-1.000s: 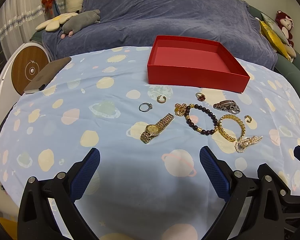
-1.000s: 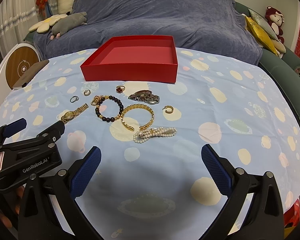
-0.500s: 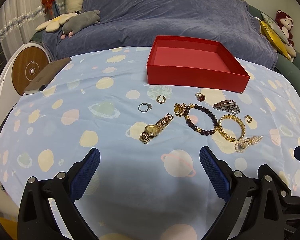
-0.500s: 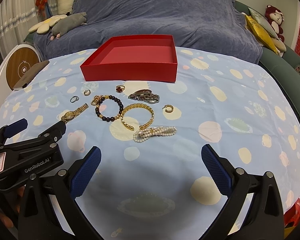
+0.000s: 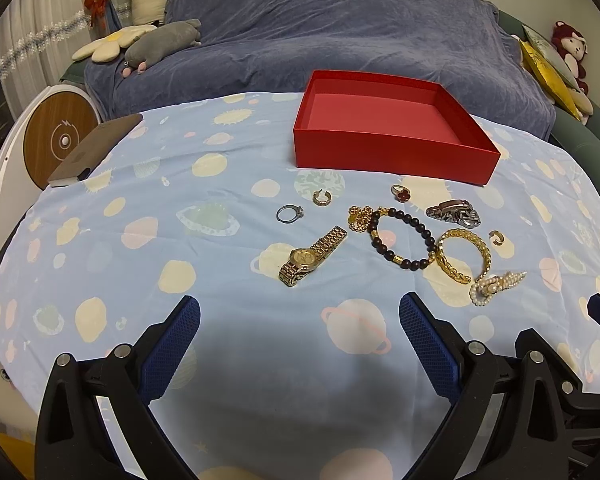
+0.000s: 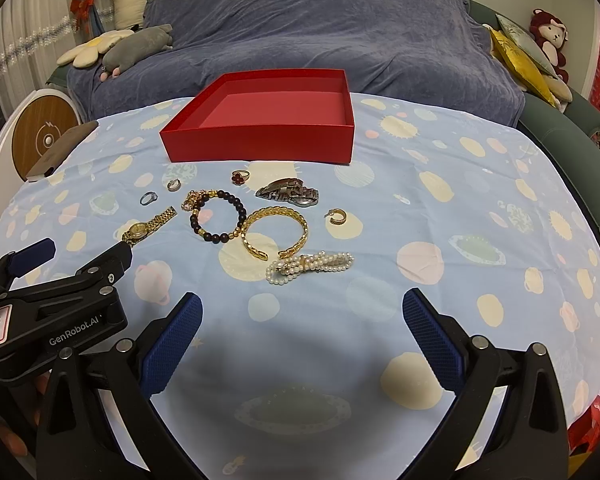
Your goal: Organize jewelry
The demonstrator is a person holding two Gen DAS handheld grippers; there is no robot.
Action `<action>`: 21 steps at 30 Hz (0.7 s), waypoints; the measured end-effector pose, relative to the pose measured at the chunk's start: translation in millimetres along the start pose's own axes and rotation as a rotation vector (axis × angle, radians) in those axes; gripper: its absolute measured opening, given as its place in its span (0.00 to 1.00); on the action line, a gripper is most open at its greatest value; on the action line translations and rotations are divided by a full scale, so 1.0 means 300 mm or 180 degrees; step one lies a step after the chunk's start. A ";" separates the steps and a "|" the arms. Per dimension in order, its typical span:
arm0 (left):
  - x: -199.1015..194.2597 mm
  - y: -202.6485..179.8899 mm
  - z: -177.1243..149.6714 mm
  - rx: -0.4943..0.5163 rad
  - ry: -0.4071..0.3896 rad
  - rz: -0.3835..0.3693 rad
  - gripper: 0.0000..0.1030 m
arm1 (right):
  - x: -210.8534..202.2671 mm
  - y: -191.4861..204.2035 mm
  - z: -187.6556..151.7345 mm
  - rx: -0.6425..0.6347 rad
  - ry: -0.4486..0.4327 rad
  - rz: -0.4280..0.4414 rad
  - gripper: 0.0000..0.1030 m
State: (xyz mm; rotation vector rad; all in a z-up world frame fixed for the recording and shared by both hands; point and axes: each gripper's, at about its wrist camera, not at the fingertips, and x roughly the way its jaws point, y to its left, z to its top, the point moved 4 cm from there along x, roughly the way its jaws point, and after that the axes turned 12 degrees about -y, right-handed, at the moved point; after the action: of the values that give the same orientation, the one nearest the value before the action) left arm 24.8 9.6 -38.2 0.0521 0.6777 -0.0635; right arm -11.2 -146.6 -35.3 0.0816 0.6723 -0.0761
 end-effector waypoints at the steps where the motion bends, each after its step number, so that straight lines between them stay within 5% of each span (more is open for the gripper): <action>1: 0.000 0.000 -0.001 0.0004 -0.0002 0.0002 0.94 | -0.001 0.000 -0.001 0.0000 -0.0002 0.0000 0.95; 21: 0.002 0.000 -0.001 0.0005 0.0003 0.0002 0.94 | -0.001 -0.001 -0.002 0.0013 0.0006 0.0011 0.95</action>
State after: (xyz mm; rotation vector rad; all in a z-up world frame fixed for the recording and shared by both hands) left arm 25.0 9.8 -38.8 0.0539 0.6785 -0.0634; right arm -11.7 -146.8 -35.5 0.0869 0.6738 -0.0740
